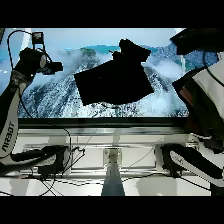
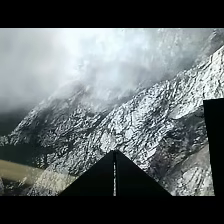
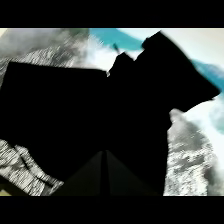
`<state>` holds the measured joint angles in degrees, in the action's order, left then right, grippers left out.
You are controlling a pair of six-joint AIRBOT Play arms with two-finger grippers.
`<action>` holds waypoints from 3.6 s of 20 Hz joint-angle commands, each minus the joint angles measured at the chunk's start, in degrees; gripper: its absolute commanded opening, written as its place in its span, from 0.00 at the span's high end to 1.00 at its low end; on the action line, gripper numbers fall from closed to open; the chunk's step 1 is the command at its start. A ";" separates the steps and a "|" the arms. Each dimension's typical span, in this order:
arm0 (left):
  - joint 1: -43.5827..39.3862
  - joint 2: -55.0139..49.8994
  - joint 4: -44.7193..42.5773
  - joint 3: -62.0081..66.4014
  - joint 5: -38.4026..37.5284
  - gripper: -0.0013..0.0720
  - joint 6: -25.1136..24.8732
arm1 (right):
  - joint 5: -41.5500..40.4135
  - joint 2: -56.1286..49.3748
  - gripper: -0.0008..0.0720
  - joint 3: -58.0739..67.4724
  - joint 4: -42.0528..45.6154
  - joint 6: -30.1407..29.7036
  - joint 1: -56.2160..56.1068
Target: Fold the clothes and pants, and hang the long-sleeved shirts on hangers.
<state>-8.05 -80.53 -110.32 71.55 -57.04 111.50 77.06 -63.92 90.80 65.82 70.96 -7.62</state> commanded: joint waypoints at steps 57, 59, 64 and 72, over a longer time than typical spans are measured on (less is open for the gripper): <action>6.01 14.19 63.19 -35.01 10.21 0.96 -37.77 | -10.64 -11.96 0.96 -4.33 16.65 6.49 4.83; 6.10 12.46 62.23 -35.01 9.99 0.66 -37.77 | -11.06 -12.15 0.96 -4.33 16.65 6.32 4.83; 8.70 7.91 62.42 -35.01 9.92 0.20 -35.60 | -12.85 -12.17 0.96 -4.33 16.65 6.32 4.83; 8.63 -0.94 77.37 -34.99 12.66 0.46 -43.89 | -15.19 -12.15 0.96 -4.33 16.65 6.32 4.83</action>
<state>0.51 -78.56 -39.77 36.64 -45.93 72.40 63.07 -76.05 86.48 82.52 77.25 -2.83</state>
